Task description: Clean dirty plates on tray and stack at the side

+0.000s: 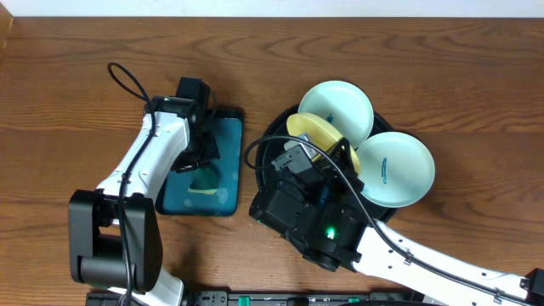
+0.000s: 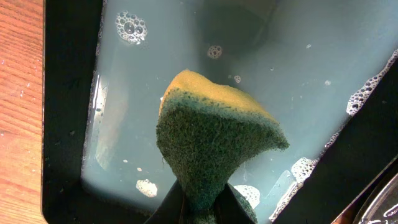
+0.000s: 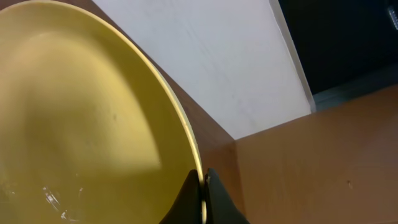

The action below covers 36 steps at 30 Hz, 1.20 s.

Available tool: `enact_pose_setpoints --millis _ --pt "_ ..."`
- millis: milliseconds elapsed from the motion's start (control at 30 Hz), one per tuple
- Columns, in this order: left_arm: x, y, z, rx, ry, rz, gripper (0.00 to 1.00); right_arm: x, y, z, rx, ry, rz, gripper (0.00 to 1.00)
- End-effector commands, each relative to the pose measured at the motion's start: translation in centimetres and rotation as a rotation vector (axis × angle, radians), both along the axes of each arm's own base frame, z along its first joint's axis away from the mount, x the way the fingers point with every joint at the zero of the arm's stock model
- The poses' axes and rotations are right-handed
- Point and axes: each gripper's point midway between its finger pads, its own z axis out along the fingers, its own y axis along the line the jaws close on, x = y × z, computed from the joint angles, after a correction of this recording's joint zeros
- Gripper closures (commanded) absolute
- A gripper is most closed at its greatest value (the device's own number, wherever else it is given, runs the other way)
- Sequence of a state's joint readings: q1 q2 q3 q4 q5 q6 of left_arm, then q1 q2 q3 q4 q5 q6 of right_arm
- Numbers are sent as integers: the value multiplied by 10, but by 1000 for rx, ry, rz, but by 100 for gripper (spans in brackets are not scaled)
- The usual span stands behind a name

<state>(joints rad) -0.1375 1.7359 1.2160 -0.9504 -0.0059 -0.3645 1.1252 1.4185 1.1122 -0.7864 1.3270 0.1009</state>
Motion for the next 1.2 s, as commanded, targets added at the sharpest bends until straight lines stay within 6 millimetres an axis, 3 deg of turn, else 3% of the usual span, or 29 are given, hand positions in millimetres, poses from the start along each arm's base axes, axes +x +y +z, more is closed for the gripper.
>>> enact_pose_setpoints --millis 0,67,133,267,367,400,467,533,700,833,1000,1167 --pt "-1 2 0 3 8 -6 92 -3 10 0 -4 52 59 99" --pt "-2 2 0 3 12 -7 92 -1 -4 11 -115 14 11 99" --pt "-2 2 0 3 13 -7 92 6 -25 26 -102 -81 -94 99" --pt "-1 2 0 3 10 -7 93 6 -7 -4 -77 98 24 99" --pt "-2 2 0 3 11 -7 92 10 -16 6 16 6 -50 99" --pt "-1 2 0 3 10 -7 92 10 -11 0 58 39 -26 99" --pt "-1 2 0 3 9 -7 92 8 -2 -10 17 120 37 99" --pt "-2 2 0 4 13 -7 92 12 -12 -1 26 64 -15 99" --pt "-2 2 0 3 13 -7 92 13 4 -27 196 192 44 99" --pt "-2 2 0 3 13 -7 92 24 -4 -52 479 317 -27 99" --pt "-4 2 0 4 20 -7 92 46 -39 -55 830 483 -90 99" --pt "-4 2 0 4 19 -7 92 73 -131 -48 1196 475 -252 99"
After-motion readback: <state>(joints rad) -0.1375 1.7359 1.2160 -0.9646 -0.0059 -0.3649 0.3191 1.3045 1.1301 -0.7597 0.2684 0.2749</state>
